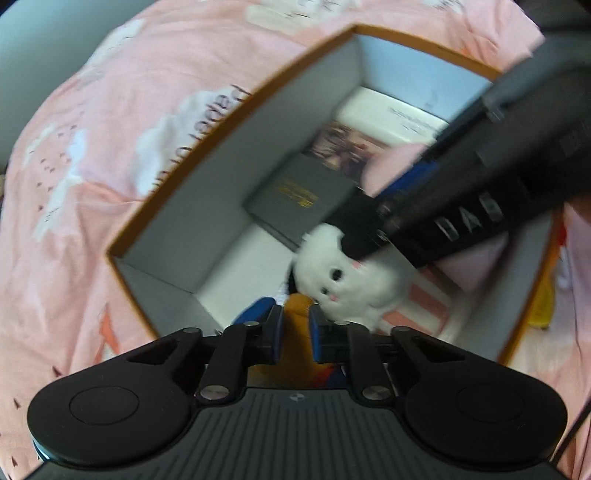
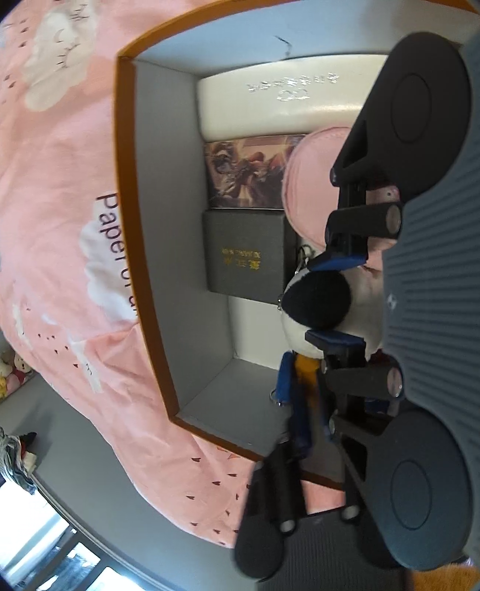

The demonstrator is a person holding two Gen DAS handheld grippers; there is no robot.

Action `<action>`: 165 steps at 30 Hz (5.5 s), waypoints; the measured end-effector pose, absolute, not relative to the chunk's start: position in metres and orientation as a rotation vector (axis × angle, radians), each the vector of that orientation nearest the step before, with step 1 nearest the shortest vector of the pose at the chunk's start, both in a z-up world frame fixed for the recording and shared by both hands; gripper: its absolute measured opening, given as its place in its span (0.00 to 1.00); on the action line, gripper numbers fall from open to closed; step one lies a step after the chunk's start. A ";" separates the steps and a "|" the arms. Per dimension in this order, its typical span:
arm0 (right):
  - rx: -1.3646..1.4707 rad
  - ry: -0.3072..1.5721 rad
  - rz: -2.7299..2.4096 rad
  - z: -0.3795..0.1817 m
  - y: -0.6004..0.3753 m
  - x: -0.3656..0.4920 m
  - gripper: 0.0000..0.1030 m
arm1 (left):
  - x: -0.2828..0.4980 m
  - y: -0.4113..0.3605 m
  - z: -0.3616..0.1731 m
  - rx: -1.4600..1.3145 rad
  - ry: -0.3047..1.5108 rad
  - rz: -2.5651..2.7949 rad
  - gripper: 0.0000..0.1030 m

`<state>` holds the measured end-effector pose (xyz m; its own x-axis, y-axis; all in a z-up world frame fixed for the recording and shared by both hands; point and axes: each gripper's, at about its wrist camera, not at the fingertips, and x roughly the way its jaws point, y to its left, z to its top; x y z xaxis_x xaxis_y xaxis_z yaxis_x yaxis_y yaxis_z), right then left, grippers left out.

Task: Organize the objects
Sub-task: 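Lower both plush toys into the orange box and open both grippers, then grasp the yellow tape measure with the left gripper while the right gripper grasps the orange crochet toy, then lift the tape measure and crochet toy over the orange box with both grippers, then lower both items into the orange box and open both grippers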

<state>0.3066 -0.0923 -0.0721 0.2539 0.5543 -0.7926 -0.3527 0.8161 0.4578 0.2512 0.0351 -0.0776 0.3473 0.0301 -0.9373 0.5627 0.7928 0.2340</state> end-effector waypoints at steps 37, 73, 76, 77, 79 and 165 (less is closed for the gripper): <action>0.021 0.664 0.421 -0.017 -0.207 0.113 0.41 | 0.079 -0.009 -0.023 -0.027 0.680 -0.213 0.22; 0.099 0.875 0.400 -0.115 -0.230 0.140 0.53 | 0.092 -0.040 -0.127 0.031 0.897 -0.421 0.58; 0.112 0.877 0.418 -0.119 -0.229 0.146 0.53 | 0.095 -0.045 -0.134 0.062 0.890 -0.412 0.59; 0.120 0.882 0.423 -0.121 -0.228 0.148 0.53 | 0.096 -0.047 -0.136 0.080 0.882 -0.404 0.60; 0.139 0.890 0.432 -0.124 -0.229 0.151 0.53 | 0.097 -0.051 -0.140 0.108 0.875 -0.402 0.64; 0.251 1.039 0.657 -0.071 -0.078 0.335 0.47 | 0.294 0.043 -0.089 0.773 1.163 -0.376 0.61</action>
